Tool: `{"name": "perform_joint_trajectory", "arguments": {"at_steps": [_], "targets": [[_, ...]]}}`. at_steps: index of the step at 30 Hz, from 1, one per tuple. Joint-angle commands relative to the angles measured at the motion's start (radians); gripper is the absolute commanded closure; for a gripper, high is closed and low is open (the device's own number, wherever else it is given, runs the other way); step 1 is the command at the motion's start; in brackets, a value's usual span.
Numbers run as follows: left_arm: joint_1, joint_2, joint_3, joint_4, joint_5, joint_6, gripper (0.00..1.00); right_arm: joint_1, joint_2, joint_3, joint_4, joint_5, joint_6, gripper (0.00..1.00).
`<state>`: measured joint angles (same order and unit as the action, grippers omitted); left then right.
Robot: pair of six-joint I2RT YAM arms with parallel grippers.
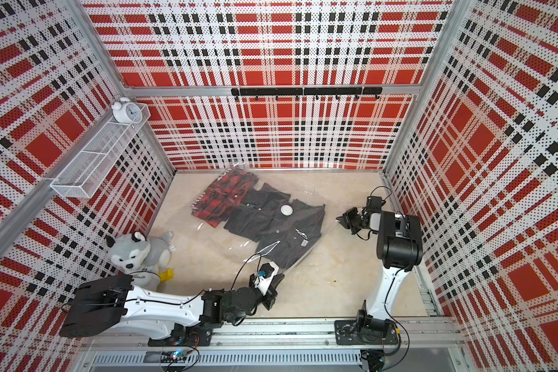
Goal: Place the folded shirt into the vacuum bag
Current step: Close the vacuum bag at the center of the board.
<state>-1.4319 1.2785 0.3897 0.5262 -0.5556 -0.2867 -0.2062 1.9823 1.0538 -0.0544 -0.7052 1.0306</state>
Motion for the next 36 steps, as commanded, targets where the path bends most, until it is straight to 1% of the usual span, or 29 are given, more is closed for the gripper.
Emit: {"name": "perform_joint_trajectory", "arguments": {"at_steps": [1,22,34,35,36], "targets": [[-0.044,-0.06,-0.026,-0.04,0.022,-0.016,1.0,-0.076,0.031,0.077,0.26,0.302,0.014,1.0],[-0.067,-0.189,-0.072,-0.142,-0.069,-0.068,1.0,-0.076,0.039,0.084,0.266,0.311,0.032,1.0],[-0.066,-0.178,-0.055,-0.16,-0.078,-0.068,1.0,-0.076,0.038,0.078,0.278,0.304,0.037,1.0],[-0.065,-0.169,-0.046,-0.16,-0.078,-0.066,1.0,-0.076,0.035,0.073,0.281,0.298,0.036,0.92],[-0.064,-0.152,-0.038,-0.158,-0.078,-0.064,1.0,-0.076,0.029,0.067,0.284,0.289,0.036,0.76]]}}
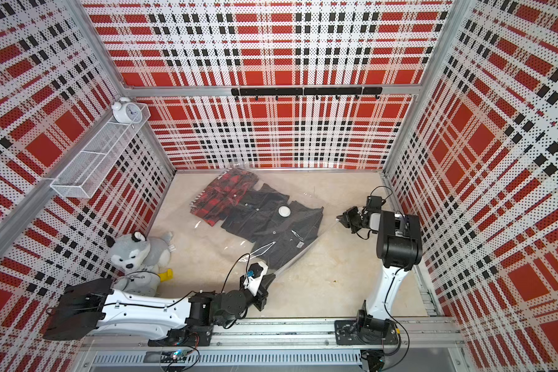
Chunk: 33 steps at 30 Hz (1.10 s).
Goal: Place the folded shirt into the vacuum bag
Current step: Close the vacuum bag at the center of the board.
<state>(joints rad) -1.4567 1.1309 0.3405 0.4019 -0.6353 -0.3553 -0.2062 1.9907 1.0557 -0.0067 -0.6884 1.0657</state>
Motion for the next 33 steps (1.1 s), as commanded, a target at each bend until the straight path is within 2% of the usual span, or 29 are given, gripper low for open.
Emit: {"name": "perform_joint_trajectory", "arguments": {"at_steps": [1,3,9,10,12,15,20,24,28,33], "targets": [[-0.039,0.012,0.021,-0.023,0.004,0.01,1.0,-0.076,0.01,0.055,0.24,0.261,0.0,0.65],[-0.035,0.049,0.039,-0.003,0.011,0.019,1.0,-0.078,-0.028,0.024,0.237,0.25,-0.004,0.47],[-0.004,0.172,0.106,0.094,0.069,0.058,1.0,-0.088,-0.193,-0.104,0.237,0.25,-0.004,0.47],[0.006,0.197,0.122,0.112,0.085,0.067,1.0,-0.093,-0.22,-0.127,0.126,0.273,-0.097,0.13],[0.023,0.252,0.158,0.148,0.119,0.085,1.0,-0.11,-0.285,-0.175,0.101,0.275,-0.127,0.06],[0.044,0.344,0.228,0.2,0.179,0.112,1.0,-0.134,-0.384,-0.221,0.031,0.271,-0.191,0.0],[0.07,0.522,0.387,0.264,0.301,0.14,1.0,-0.164,-0.55,-0.249,-0.082,0.264,-0.267,0.0],[0.061,0.68,0.57,0.295,0.358,0.142,1.0,-0.211,-0.653,-0.263,-0.144,0.278,-0.3,0.0],[0.048,0.814,0.747,0.319,0.382,0.129,1.0,-0.292,-0.697,-0.274,-0.175,0.235,-0.309,0.0],[0.082,0.93,0.911,0.369,0.441,0.056,1.0,-0.342,-0.72,-0.266,-0.205,0.219,-0.326,0.0]]}}
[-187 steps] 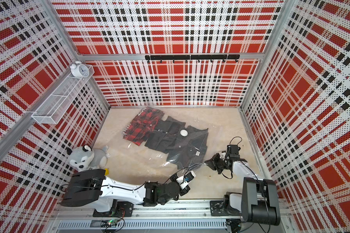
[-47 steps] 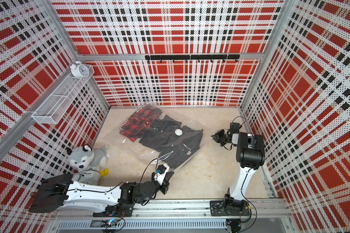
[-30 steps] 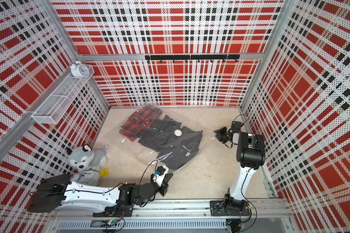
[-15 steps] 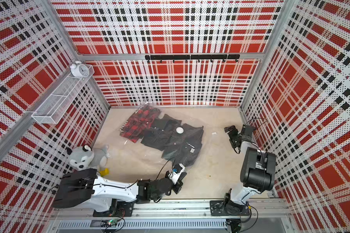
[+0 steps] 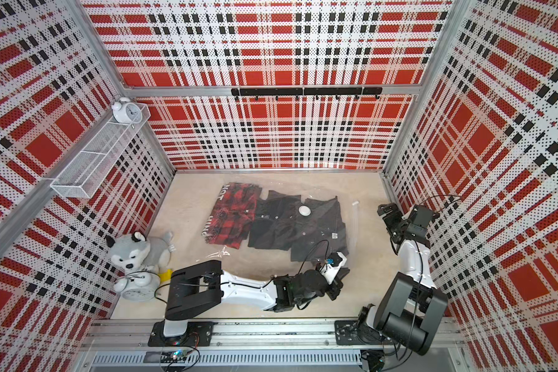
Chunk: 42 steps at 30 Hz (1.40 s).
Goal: Place the folded shirt into the vacuum bag
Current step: Close the vacuum bag at the center of the board, then adjust the vacuum bag at the center of the board.
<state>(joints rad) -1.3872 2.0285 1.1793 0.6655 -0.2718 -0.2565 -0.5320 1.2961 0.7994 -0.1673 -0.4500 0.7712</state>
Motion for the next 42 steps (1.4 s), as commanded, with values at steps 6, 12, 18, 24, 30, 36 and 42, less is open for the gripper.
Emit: {"name": "perform_joint_trajectory", "arguments": {"at_steps": [6,12,18,24,30,36,42], "targets": [[0.061,0.054,0.142,0.119,0.18,-0.109,0.43,-0.034,-0.036,-0.009,-0.046,-0.024,-0.036,0.0],[0.121,-0.13,-0.019,0.118,0.184,-0.175,0.09,-0.033,-0.07,-0.008,-0.048,-0.046,-0.041,0.0],[0.244,-0.349,-0.219,0.047,0.144,-0.229,0.02,0.042,-0.088,-0.029,0.036,-0.169,-0.017,0.0],[0.44,-0.384,-0.274,-0.1,0.213,-0.269,0.02,0.281,-0.025,-0.022,0.16,-0.26,-0.016,0.0],[0.637,-0.33,-0.302,-0.159,0.32,-0.308,0.02,0.538,0.074,0.015,0.244,-0.303,-0.026,0.0],[0.757,-0.324,-0.367,-0.155,0.341,-0.304,0.02,0.719,0.166,0.009,0.361,-0.291,0.004,0.04],[0.823,-0.245,-0.401,-0.119,0.363,-0.294,0.02,0.767,0.355,0.001,0.423,-0.313,0.01,0.18]]}}
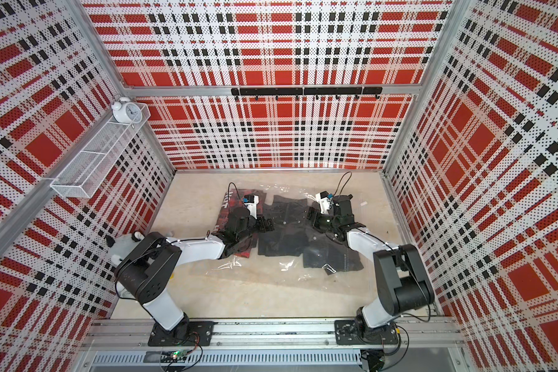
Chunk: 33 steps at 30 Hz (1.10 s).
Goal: Place the folded shirt into the vacuum bag
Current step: Adjust the vacuum bag at the center of the board.
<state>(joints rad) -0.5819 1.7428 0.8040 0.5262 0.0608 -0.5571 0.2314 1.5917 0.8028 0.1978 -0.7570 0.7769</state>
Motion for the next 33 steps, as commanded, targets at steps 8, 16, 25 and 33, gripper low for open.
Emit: {"name": "perform_joint_trajectory", "arguments": {"at_steps": [8,16,25,33], "targets": [[0.074,0.122,-0.085,0.079,0.007,-0.033,0.02,0.002,0.247,0.015,-0.115,0.182,-0.054,0.3],[0.15,0.179,-0.041,0.09,0.031,-0.032,0.02,0.002,0.329,0.182,-0.182,0.25,-0.085,0.28],[0.231,0.175,0.091,0.045,0.103,-0.008,0.02,0.002,0.389,0.381,-0.189,0.185,-0.08,0.23],[0.175,-0.096,0.022,-0.101,-0.036,0.059,0.02,0.002,0.086,0.265,-0.216,0.202,-0.106,0.17]]}}
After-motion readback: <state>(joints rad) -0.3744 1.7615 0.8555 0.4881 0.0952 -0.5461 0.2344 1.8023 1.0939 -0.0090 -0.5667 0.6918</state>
